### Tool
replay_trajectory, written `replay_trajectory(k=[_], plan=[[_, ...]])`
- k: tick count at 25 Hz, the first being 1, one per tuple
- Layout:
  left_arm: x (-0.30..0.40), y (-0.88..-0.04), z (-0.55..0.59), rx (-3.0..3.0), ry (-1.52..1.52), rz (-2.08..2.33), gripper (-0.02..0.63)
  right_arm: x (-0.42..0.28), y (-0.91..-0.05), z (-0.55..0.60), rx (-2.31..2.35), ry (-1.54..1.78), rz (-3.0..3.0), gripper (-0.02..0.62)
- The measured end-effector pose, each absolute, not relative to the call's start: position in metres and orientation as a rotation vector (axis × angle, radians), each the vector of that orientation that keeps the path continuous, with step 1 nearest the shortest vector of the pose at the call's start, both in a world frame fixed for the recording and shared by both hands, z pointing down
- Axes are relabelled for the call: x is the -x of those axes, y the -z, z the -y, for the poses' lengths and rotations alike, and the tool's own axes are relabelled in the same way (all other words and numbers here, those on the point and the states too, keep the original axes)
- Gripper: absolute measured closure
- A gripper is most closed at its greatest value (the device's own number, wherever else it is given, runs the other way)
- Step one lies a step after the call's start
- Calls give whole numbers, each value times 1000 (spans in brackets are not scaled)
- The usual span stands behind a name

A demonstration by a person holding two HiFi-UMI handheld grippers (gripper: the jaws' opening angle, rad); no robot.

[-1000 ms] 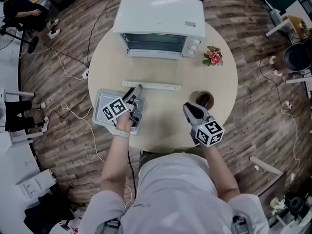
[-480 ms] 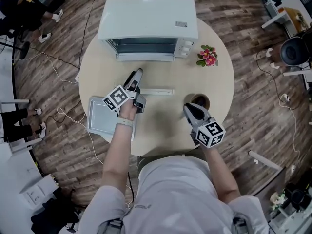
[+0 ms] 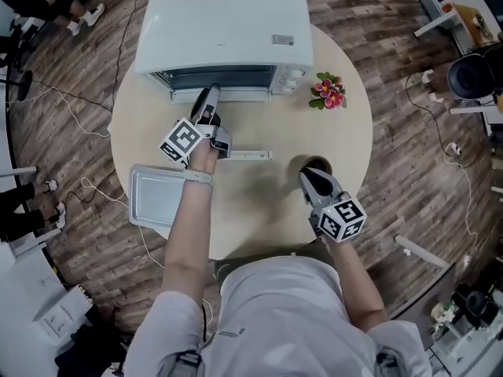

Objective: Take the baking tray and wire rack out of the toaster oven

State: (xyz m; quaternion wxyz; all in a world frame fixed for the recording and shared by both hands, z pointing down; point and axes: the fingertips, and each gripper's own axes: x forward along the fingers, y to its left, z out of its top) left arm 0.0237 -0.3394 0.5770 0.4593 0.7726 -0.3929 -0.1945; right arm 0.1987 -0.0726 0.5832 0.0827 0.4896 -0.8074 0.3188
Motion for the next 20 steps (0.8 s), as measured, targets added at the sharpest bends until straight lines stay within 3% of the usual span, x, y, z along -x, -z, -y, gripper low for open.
replay_trajectory(k=[13,20], plan=[[-38,-578,404,-1915,581,970,371,-219,-601,87,-1513,-994,2337,560],[-40,-574,431,-1905,632,955,413,-228,-608,84,-1546,-1014,2295,560]])
